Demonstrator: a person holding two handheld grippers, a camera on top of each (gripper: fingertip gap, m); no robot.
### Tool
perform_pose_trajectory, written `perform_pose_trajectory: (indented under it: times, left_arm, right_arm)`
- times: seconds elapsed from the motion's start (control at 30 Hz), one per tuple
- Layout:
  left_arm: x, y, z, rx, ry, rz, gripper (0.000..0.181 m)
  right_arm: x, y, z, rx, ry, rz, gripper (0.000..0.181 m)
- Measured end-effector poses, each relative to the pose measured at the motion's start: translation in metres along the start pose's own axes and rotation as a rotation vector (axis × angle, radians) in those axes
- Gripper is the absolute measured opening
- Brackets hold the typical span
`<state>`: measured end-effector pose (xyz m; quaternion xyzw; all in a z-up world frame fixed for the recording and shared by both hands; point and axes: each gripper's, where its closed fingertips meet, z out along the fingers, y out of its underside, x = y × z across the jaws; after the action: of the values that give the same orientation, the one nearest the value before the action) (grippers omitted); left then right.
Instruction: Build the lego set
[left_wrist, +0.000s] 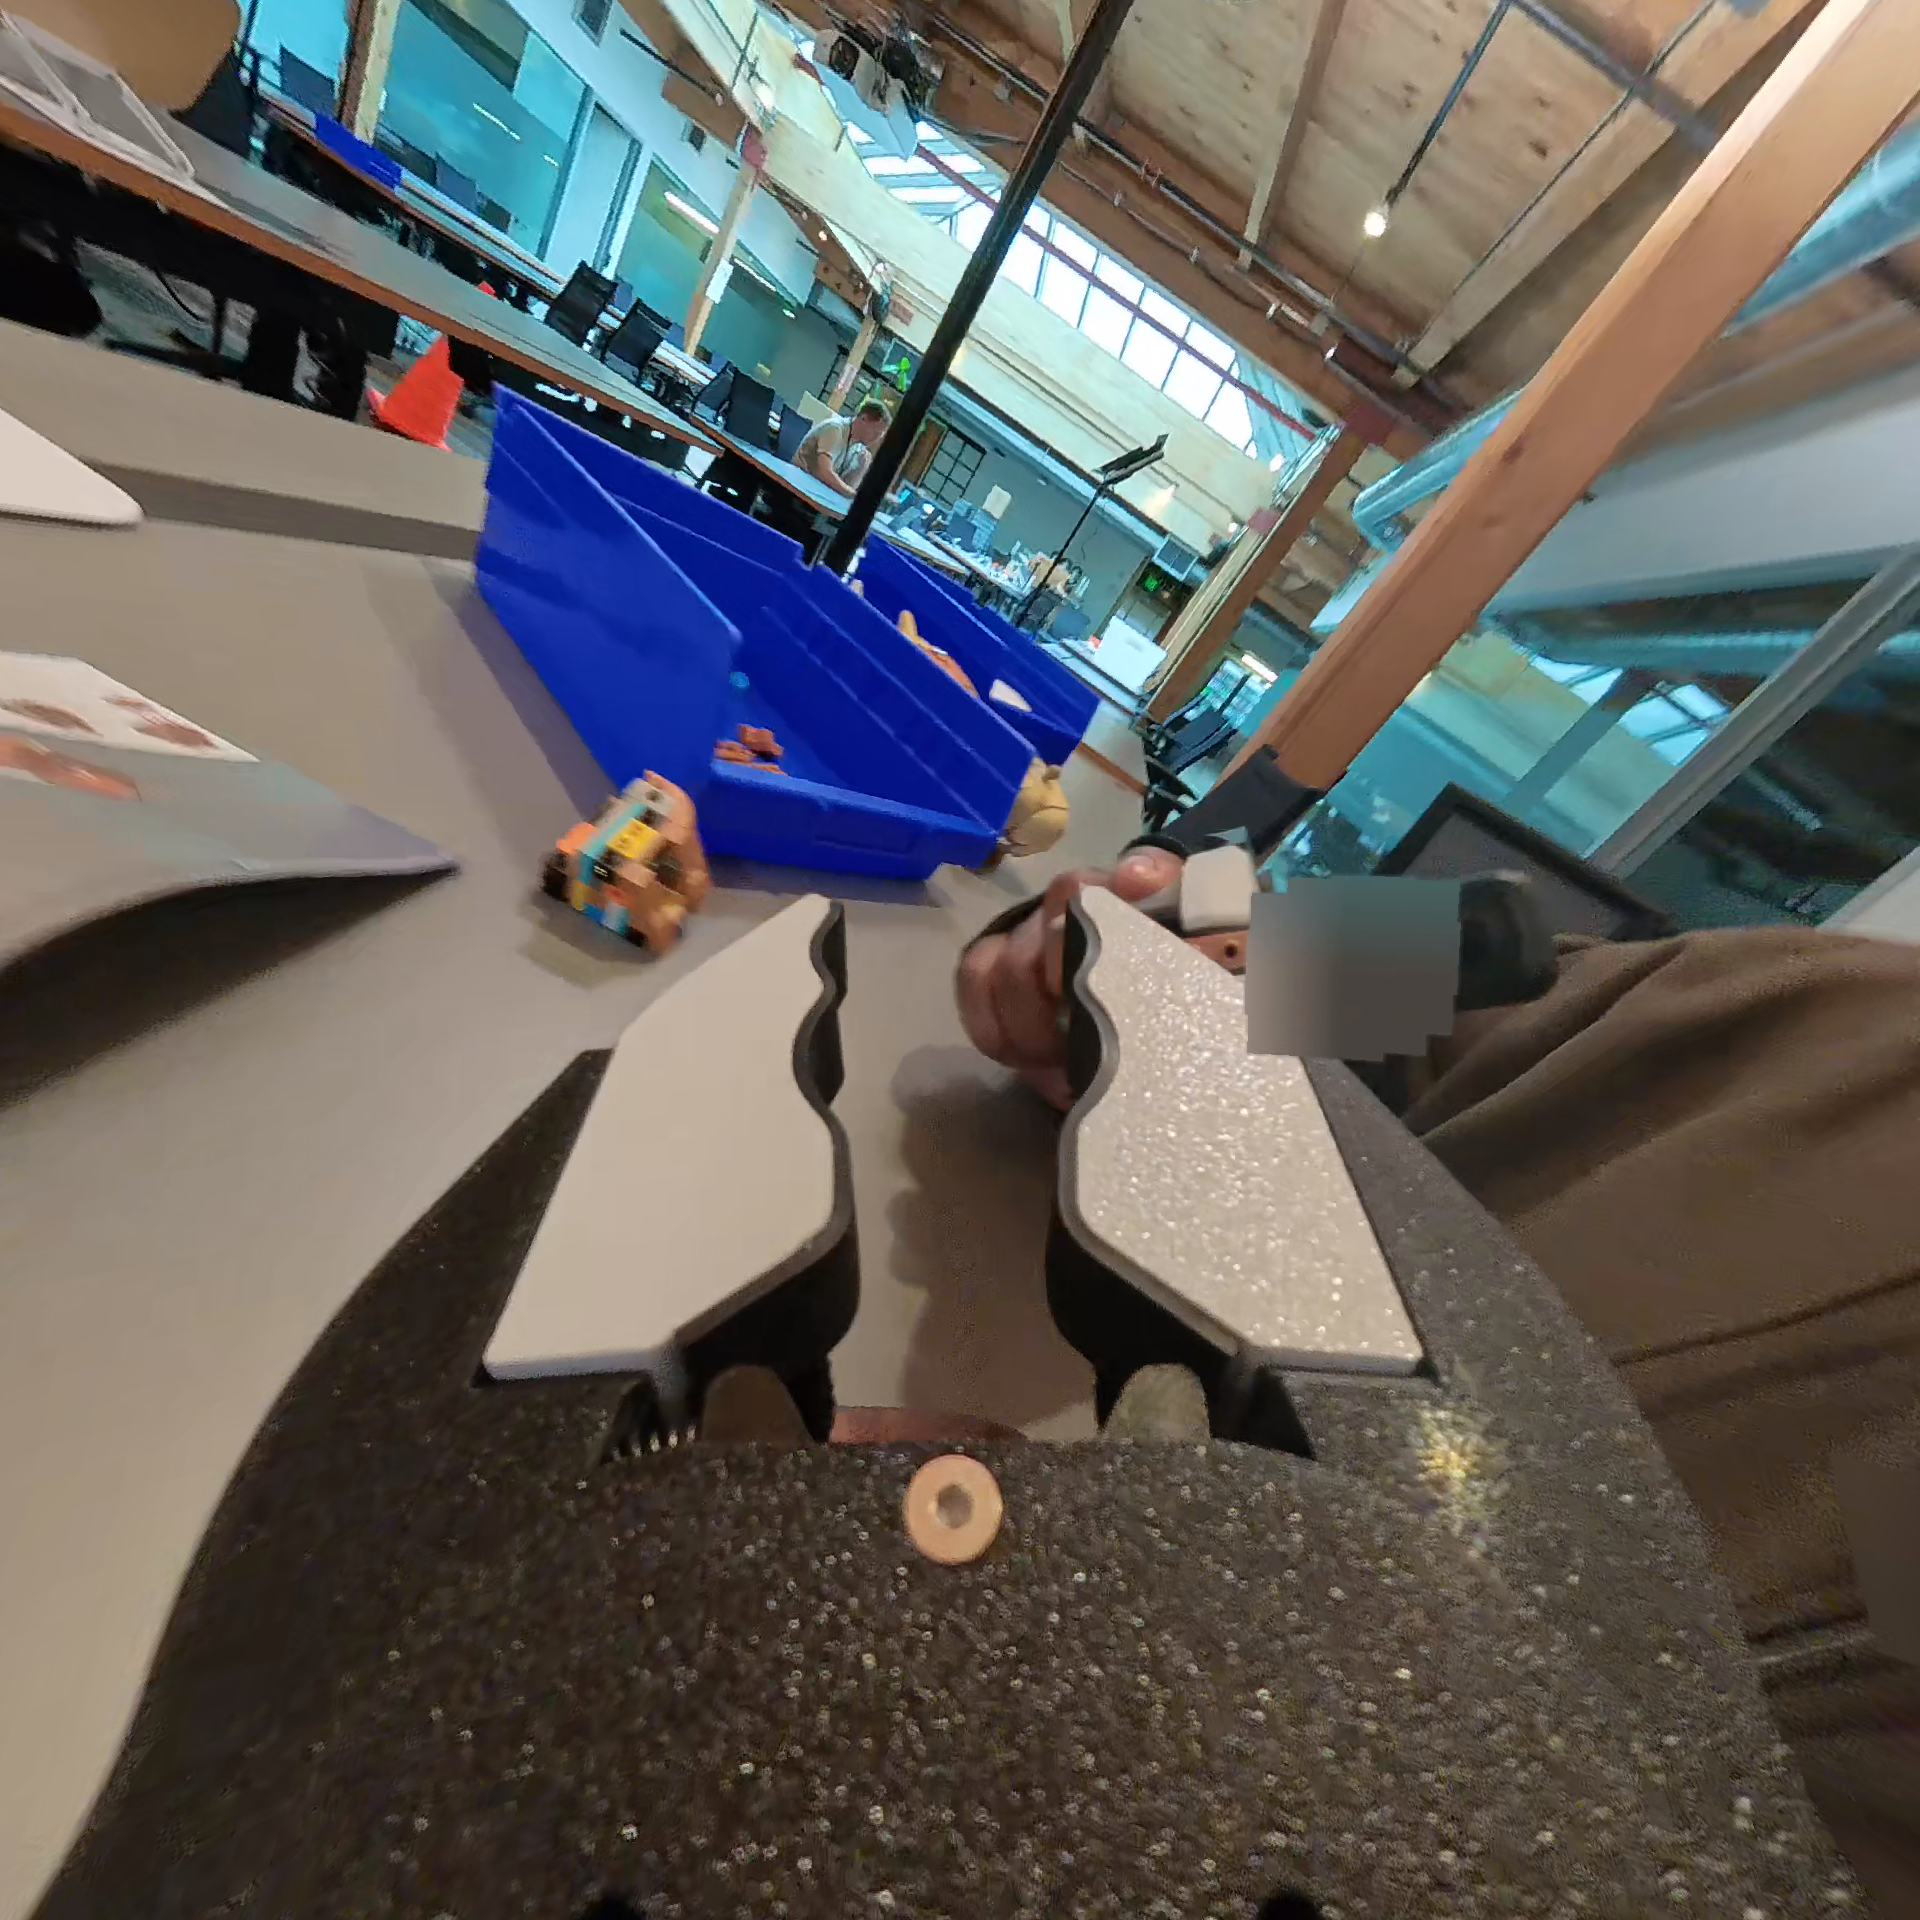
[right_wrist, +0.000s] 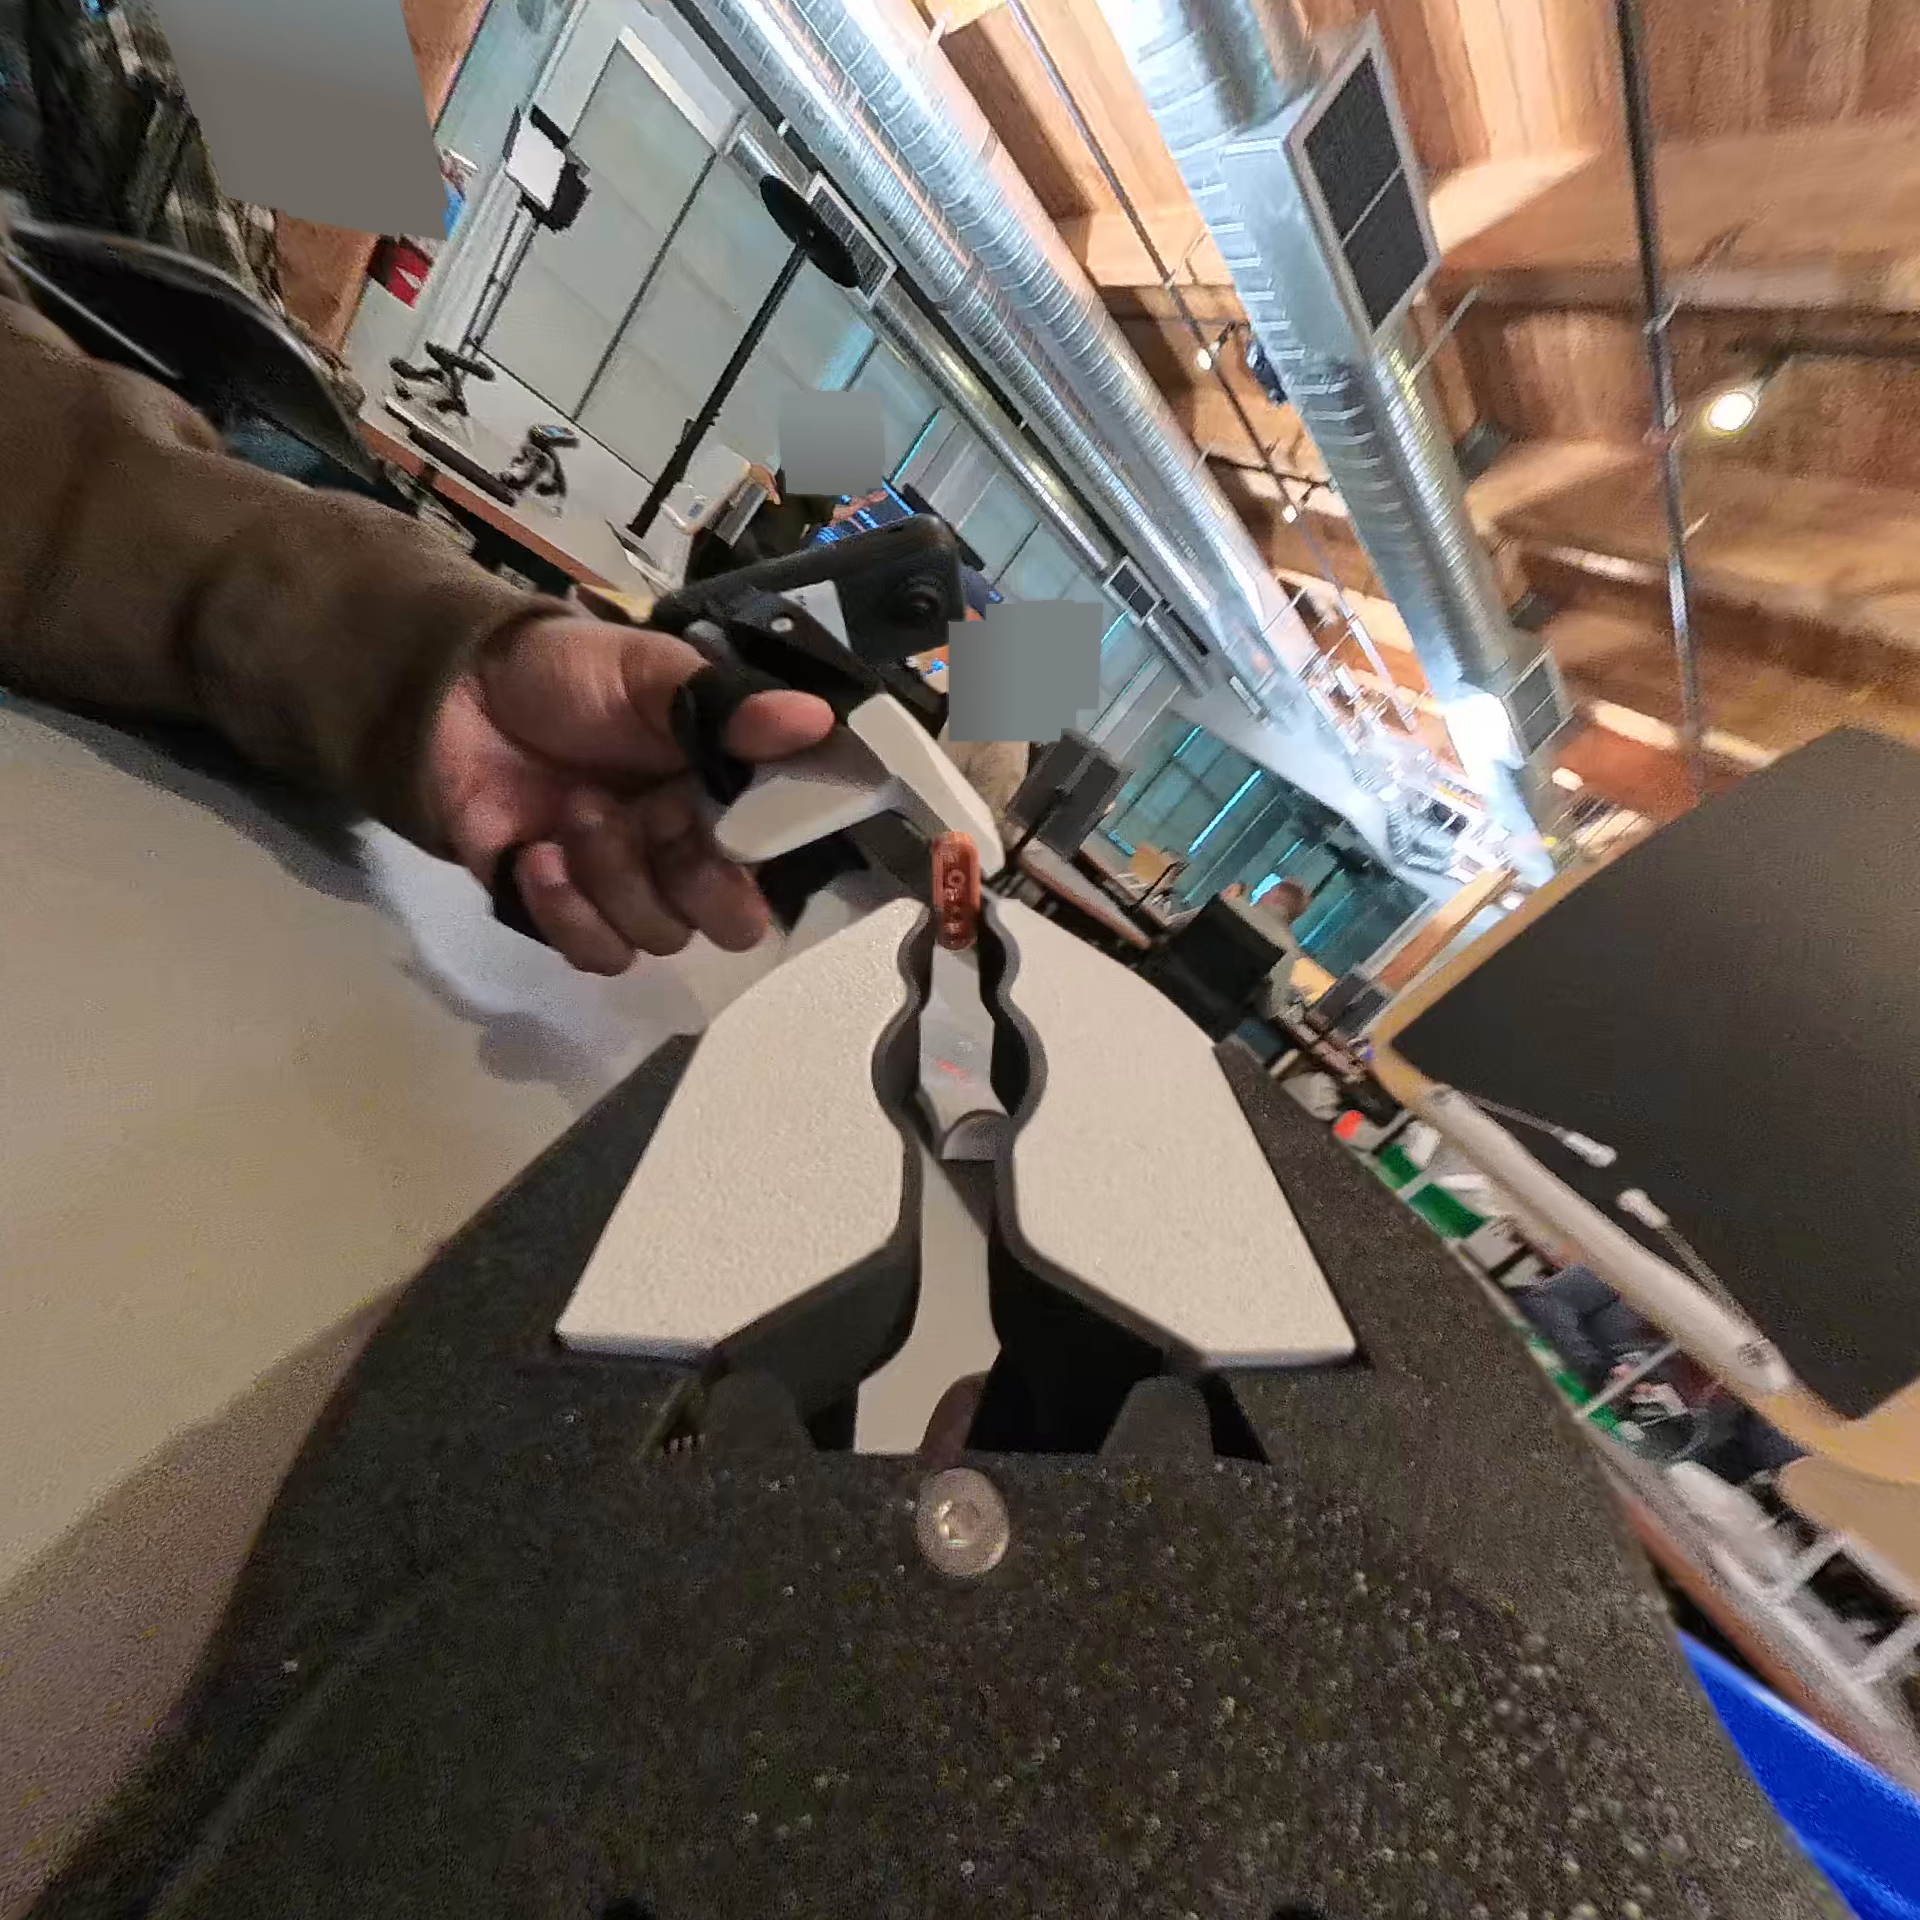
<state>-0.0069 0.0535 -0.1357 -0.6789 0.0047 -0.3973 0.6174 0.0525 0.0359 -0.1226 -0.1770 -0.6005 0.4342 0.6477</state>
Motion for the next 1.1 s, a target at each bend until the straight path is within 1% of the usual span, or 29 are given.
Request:
perform_pose_trajectory:
  times: [0.1, 0.2, 0.27, 0.33, 0.4, 0.5, 0.67, 0.77, 0.93, 1.1]
  left_arm:
    - [0.026, 0.018, -0.008, 0.057, 0.022, -0.074, 0.040]
    - [0.042, 0.035, -0.020, 0.136, 0.053, -0.138, 0.040]
    - [0.053, 0.029, -0.030, 0.211, 0.095, -0.170, 0.040]
    - [0.052, 0.030, -0.035, 0.233, 0.056, -0.131, 0.040]
    - [0.054, 0.028, -0.037, 0.262, 0.054, -0.113, 0.040]
    - [0.056, 0.028, -0.035, 0.272, 0.074, -0.113, 0.041]
    - [0.060, 0.031, -0.022, 0.221, 0.134, -0.122, 0.041]
    - [0.065, 0.033, -0.017, 0.213, 0.164, -0.130, 0.041]
    - [0.073, 0.033, -0.012, 0.258, 0.229, -0.186, 0.040]
    - [0.078, 0.034, -0.012, 0.259, 0.230, -0.141, 0.038]
  right_arm:
    - [-0.006, -0.011, 0.002, 0.004, 0.039, -0.044, 0.008]
    - [-0.011, -0.018, 0.009, 0.015, 0.060, -0.076, 0.008]
    - [-0.016, -0.019, 0.015, 0.025, 0.057, -0.105, 0.008]
    - [-0.021, -0.018, 0.023, 0.032, 0.049, -0.132, 0.008]
    - [-0.023, -0.017, 0.030, 0.043, 0.041, -0.158, 0.008]
    - [-0.026, -0.018, 0.037, 0.071, 0.032, -0.226, 0.008]
    - [-0.033, -0.019, 0.039, 0.111, 0.027, -0.373, 0.008]
    - [-0.033, -0.021, 0.036, 0.119, 0.032, -0.390, 0.008]
    - [-0.034, -0.024, 0.032, 0.127, 0.040, -0.413, 0.007]
    - [-0.037, -0.029, 0.030, 0.141, 0.044, -0.426, 0.008]
